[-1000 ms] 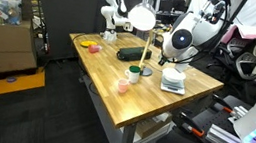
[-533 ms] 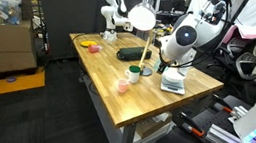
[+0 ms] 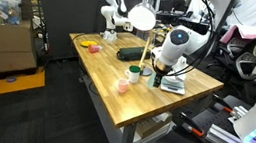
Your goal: Pour the contents of the cup into the bowl
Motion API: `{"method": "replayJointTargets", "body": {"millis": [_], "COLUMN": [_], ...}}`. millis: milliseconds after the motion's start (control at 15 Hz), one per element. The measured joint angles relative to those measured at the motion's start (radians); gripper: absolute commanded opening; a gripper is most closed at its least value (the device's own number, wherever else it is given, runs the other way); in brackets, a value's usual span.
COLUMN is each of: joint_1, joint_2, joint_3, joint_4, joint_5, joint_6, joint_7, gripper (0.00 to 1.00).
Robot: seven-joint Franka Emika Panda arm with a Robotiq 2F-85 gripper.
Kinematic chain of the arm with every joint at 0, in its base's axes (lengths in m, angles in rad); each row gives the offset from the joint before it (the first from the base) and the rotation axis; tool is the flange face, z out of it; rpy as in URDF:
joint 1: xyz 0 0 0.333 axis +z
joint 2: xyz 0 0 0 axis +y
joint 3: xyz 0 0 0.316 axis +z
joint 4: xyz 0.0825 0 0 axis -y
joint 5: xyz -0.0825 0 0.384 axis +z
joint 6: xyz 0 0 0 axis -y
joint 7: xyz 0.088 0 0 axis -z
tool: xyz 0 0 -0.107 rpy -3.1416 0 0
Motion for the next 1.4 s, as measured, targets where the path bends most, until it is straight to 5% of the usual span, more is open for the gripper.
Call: {"method": "replayJointTargets", "body": {"millis": [533, 600, 667, 867, 1400], "joint_1": [-0.001, -0.001, -0.001, -0.001, -0.001], "joint_2": [0.094, 0.094, 0.094, 0.093, 0.035], "joint_3": [-0.029, -0.029, -0.029, -0.029, -0.033], "joint_4": [0.065, 0.066, 0.066, 0.072, 0.132], "joint_5": [0.24, 0.252, 0.261, 0.266, 0.227], "joint_6": [0.102, 0.111, 0.12, 0.131, 0.126], "joint_7": [-0.366, -0.38, -0.389, -0.393, -0.309], "gripper": [0.52, 0.77, 0.92, 1.0, 1.0]}}
